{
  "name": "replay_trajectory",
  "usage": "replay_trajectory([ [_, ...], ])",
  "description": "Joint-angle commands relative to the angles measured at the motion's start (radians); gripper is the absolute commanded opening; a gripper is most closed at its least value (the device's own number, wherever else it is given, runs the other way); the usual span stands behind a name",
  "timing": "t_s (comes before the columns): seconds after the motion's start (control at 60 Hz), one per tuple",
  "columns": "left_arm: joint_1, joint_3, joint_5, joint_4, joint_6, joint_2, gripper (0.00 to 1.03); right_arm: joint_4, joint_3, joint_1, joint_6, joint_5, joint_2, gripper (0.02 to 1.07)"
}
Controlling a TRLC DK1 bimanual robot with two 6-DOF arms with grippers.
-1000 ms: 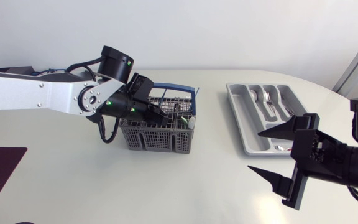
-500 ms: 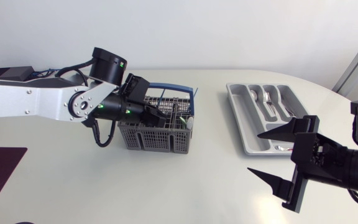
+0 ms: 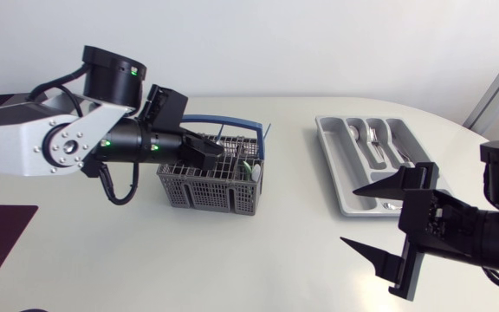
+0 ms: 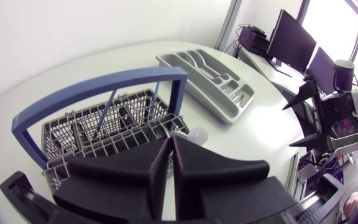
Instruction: Unload the cutlery basket into the drawer organizer.
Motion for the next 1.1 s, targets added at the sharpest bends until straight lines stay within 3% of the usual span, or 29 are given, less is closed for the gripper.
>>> replay_trajectory([
  [0.0,0.01,-0.032,0.004,0.004,-0.016,-0.069,0.1,0.004,0.024,0.031,0.033,0.018,-0.004,0.97],
  [0.25,0.01,-0.046,0.01,-0.01,-0.019,-0.191,0.1,0.024,0.049,0.089,0.085,0.047,0.014,0.97],
  [0.55,0.016,-0.047,0.115,-0.027,-0.009,-0.276,0.1,0.039,0.087,0.123,0.124,0.047,0.056,0.97],
  [0.883,0.038,-0.034,0.443,-0.047,0.116,-0.221,0.1,0.038,0.156,0.148,0.164,-0.002,0.125,0.97],
  [1.083,-0.01,0.005,0.538,-0.154,0.292,-0.17,0.1,0.028,0.2,0.152,0.162,-0.062,0.201,0.97],
])
